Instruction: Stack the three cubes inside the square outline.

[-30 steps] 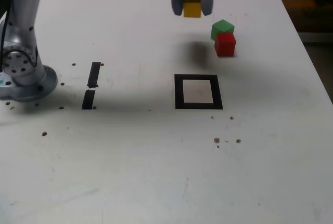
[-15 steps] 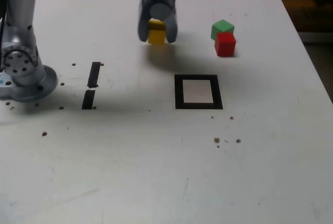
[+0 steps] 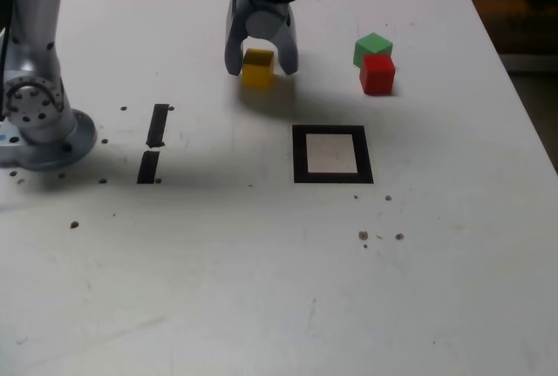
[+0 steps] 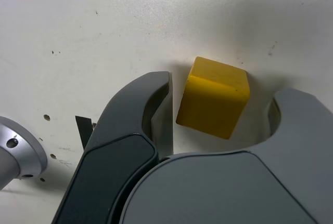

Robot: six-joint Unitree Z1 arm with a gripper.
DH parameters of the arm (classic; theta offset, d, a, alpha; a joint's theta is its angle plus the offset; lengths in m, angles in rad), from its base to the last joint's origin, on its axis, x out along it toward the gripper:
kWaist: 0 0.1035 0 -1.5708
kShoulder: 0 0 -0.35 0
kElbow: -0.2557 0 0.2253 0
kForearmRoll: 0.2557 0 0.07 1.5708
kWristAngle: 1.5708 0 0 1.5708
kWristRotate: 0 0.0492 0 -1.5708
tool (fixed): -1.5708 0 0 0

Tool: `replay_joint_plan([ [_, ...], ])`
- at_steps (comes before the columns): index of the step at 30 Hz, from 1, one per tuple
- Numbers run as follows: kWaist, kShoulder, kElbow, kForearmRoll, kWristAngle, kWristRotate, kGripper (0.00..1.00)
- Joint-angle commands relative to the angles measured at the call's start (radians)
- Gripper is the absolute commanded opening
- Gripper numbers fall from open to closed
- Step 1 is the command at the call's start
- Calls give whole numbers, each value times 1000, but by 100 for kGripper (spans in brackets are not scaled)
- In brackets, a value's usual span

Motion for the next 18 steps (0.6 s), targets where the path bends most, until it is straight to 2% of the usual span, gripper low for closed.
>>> replay_joint_plan([
  [1, 1, -26, 2, 0, -5, 0, 89],
  [5, -18, -60, -31, 13, -25, -4, 90],
  [8, -69, -46, -143, 72, -25, -29, 91],
  [12, -154, 61, -390, 200, -20, -107, 90],
  [14, -188, 136, -517, 247, -41, -157, 90],
  [18, -210, 223, -661, 306, -85, -214, 89],
])
